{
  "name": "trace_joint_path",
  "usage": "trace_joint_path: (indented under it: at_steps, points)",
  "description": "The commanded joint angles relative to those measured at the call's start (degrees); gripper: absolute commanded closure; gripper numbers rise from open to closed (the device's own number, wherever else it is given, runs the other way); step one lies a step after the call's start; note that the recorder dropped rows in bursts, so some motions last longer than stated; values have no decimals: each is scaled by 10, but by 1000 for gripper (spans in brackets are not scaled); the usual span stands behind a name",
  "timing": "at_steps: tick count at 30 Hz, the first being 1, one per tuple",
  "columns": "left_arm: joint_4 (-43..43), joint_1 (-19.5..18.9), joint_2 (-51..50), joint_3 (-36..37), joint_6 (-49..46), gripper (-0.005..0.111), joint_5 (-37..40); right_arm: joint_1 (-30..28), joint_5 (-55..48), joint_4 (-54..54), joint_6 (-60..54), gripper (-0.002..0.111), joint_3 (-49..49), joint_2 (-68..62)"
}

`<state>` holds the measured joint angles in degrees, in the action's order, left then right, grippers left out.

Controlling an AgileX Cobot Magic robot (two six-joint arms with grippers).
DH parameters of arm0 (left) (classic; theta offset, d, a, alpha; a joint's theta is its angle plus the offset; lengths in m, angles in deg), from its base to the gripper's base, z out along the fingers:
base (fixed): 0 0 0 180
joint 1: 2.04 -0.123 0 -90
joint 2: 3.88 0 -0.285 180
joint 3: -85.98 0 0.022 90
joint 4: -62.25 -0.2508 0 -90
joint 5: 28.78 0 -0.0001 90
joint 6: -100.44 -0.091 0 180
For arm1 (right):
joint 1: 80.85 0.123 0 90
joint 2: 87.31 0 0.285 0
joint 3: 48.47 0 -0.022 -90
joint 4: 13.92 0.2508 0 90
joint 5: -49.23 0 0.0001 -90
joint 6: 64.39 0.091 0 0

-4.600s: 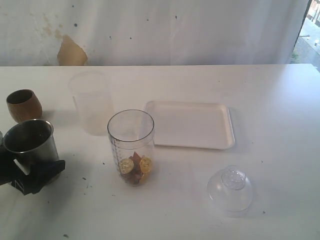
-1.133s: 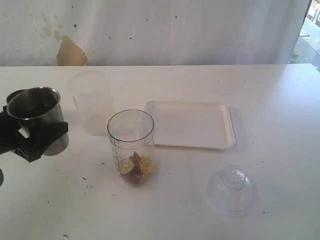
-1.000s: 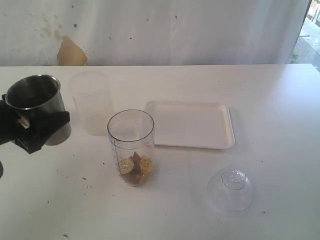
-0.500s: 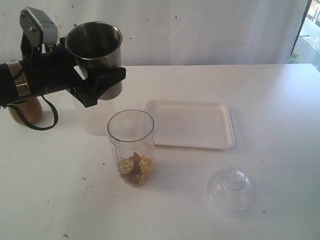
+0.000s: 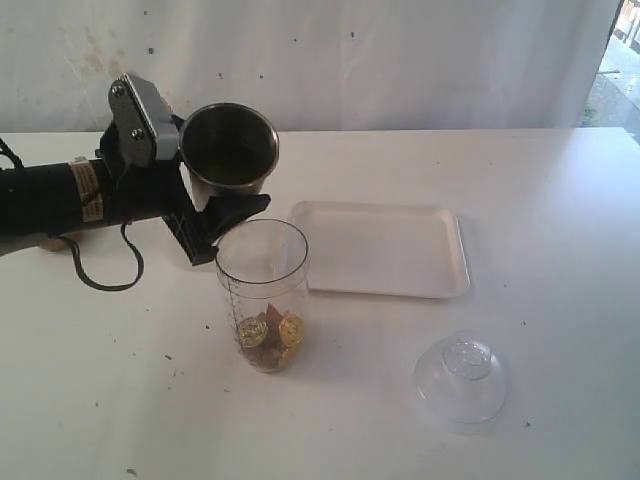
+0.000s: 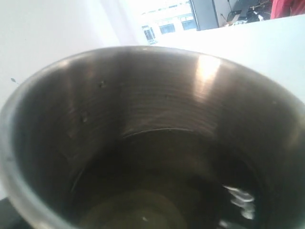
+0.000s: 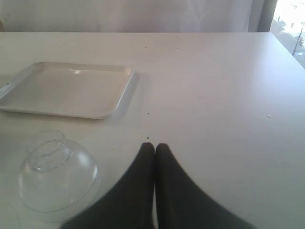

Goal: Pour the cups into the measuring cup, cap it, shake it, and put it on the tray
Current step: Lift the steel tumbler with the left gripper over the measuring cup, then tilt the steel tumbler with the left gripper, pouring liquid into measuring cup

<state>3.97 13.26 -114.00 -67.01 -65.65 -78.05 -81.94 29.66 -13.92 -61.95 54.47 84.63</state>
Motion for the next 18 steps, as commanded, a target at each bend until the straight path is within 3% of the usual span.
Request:
trace_joint_path:
  at_steps: [1, 11, 18]
  points:
    - [27, 1, 6, -9, -60, 107, -46, 1, 1, 0, -2, 108, -2, 3]
    - [28, 1, 6, -31, -139, 107, -100, 1, 1, 0, -2, 108, -2, 3]
    - [19, 1, 6, -32, -217, 107, -95, 1, 1, 0, -2, 108, -2, 3]
